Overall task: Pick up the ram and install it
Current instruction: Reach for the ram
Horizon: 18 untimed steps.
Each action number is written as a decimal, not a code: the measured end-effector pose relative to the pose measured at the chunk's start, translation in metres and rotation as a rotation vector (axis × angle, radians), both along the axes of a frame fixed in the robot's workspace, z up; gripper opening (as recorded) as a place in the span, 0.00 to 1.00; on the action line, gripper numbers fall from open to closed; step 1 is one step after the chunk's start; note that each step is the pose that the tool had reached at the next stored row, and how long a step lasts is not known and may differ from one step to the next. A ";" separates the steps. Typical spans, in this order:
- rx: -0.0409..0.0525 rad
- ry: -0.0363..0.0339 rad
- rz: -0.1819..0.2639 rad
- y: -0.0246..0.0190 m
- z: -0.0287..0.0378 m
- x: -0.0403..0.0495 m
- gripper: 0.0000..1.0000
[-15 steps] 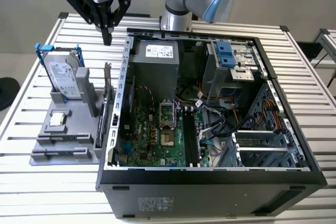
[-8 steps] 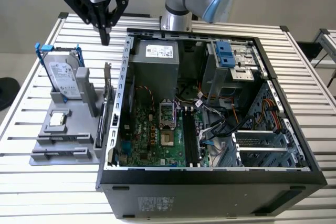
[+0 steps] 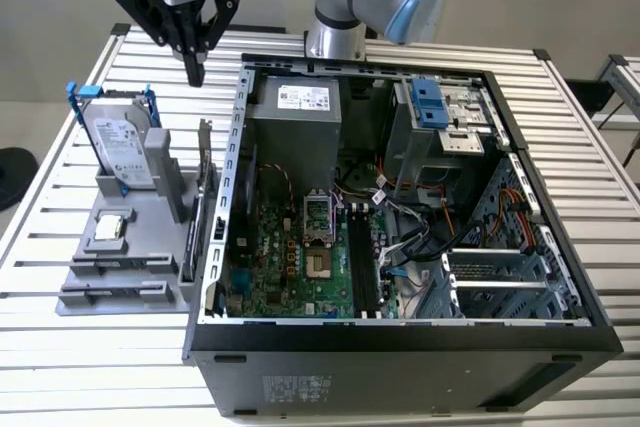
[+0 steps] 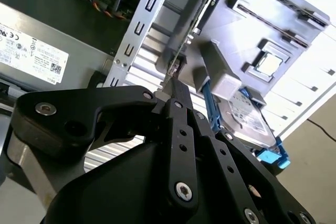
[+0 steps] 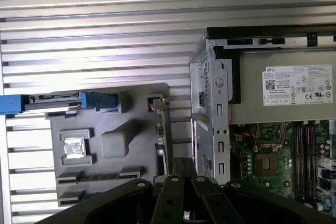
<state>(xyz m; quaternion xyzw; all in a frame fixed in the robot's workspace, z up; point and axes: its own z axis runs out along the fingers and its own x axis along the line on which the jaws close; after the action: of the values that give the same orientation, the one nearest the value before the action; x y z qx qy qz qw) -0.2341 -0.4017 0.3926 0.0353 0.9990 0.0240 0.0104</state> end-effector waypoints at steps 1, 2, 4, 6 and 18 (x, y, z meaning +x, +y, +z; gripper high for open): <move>0.0000 -0.0001 0.000 0.0000 0.0000 -0.0007 0.00; 0.0000 0.0000 0.000 0.0000 0.0000 -0.0014 0.00; 0.0000 0.0000 0.000 0.0000 0.0000 -0.0025 0.00; 0.0000 0.0000 0.000 0.0000 0.0000 -0.0037 0.00; 0.0000 0.0000 0.000 -0.0001 0.0000 -0.0109 0.00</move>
<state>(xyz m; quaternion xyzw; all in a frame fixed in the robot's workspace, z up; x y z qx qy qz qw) -0.2450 -0.4018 0.3926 0.0354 0.9990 0.0240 0.0104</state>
